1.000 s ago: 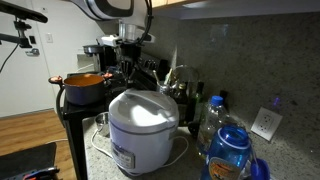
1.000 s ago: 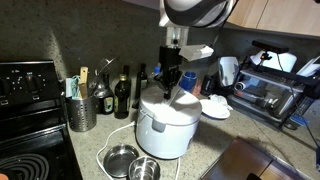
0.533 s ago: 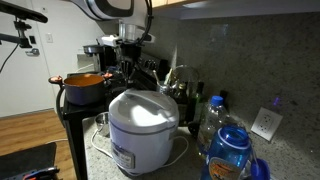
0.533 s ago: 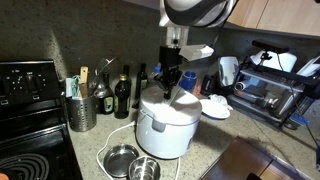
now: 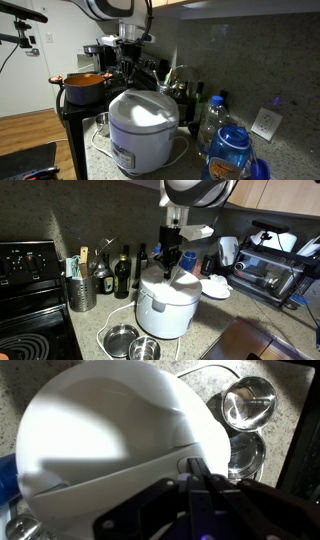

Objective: Press on the top left side of the rice cooker

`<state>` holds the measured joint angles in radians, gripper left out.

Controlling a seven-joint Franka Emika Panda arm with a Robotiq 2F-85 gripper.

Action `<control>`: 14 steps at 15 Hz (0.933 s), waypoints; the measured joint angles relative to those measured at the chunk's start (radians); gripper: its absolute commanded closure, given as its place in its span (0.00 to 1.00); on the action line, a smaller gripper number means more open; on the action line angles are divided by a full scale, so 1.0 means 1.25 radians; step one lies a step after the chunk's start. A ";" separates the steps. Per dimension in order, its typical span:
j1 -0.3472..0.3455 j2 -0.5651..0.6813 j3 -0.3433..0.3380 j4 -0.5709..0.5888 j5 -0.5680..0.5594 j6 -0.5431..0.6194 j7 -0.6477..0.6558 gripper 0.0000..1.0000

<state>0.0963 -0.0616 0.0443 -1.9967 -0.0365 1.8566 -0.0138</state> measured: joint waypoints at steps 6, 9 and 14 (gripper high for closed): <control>-0.002 0.000 0.000 0.000 0.005 0.000 0.000 1.00; -0.008 0.001 0.000 0.000 0.016 0.001 -0.001 1.00; -0.012 0.002 -0.002 -0.001 0.026 0.002 -0.001 1.00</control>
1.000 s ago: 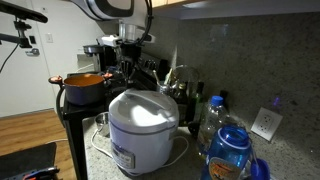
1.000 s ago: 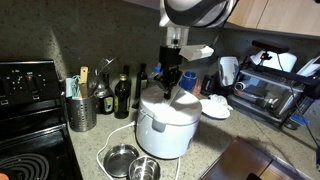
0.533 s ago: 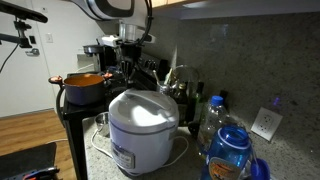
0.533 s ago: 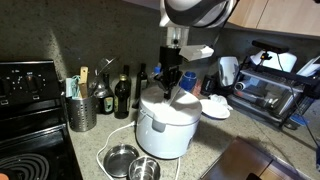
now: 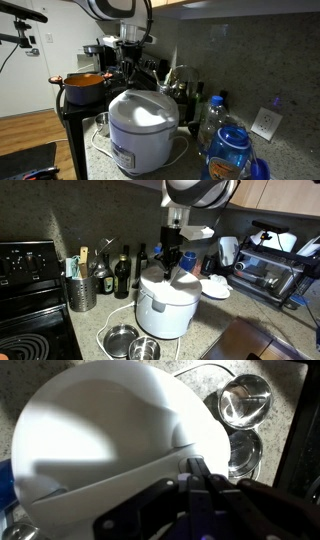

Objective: Press on the top left side of the rice cooker

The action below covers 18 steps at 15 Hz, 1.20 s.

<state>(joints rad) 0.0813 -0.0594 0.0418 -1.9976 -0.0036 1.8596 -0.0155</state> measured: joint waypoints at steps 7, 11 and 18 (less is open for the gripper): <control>-0.001 0.002 0.000 0.000 0.002 0.000 -0.002 1.00; -0.004 0.006 0.000 0.000 0.002 0.001 -0.004 1.00; -0.006 0.008 0.000 0.001 0.007 0.002 -0.016 1.00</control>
